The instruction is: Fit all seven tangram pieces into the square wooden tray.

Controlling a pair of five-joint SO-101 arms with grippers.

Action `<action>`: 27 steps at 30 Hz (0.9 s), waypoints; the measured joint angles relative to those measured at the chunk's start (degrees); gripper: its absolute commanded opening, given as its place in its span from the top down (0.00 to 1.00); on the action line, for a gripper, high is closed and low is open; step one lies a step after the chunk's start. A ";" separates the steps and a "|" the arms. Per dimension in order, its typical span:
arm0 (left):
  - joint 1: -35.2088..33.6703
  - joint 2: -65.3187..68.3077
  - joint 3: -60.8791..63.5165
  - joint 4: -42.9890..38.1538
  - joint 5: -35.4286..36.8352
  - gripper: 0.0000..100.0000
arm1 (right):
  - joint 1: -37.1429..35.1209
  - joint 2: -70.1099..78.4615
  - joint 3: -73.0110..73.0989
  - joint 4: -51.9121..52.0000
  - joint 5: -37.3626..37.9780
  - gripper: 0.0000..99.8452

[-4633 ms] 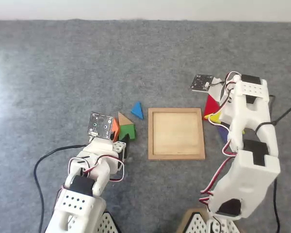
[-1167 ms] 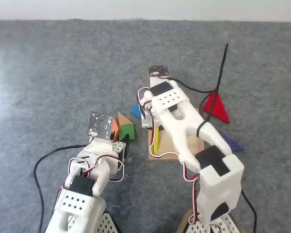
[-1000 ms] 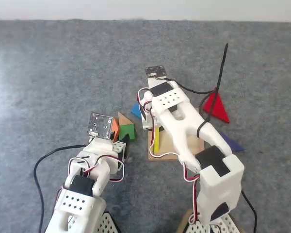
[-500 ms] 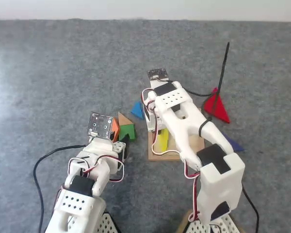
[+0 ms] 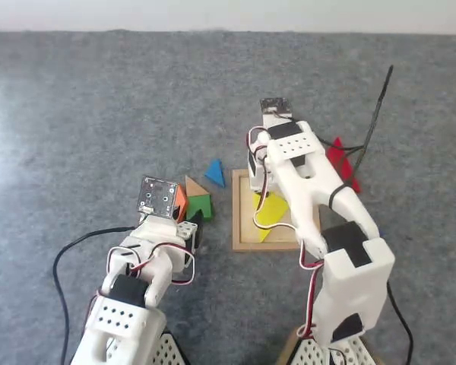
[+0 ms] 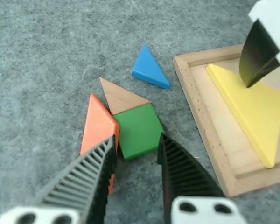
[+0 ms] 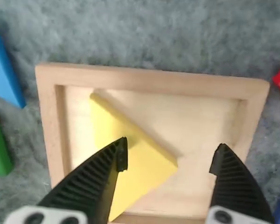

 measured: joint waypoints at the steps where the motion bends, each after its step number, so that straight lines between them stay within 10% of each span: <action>1: 0.00 0.00 0.00 0.00 0.00 0.85 | 0.00 0.62 0.00 -0.35 0.00 0.72; 27: 0.00 0.00 0.00 0.00 0.00 0.85 | -9.41 -0.35 0.79 -0.62 0.00 0.72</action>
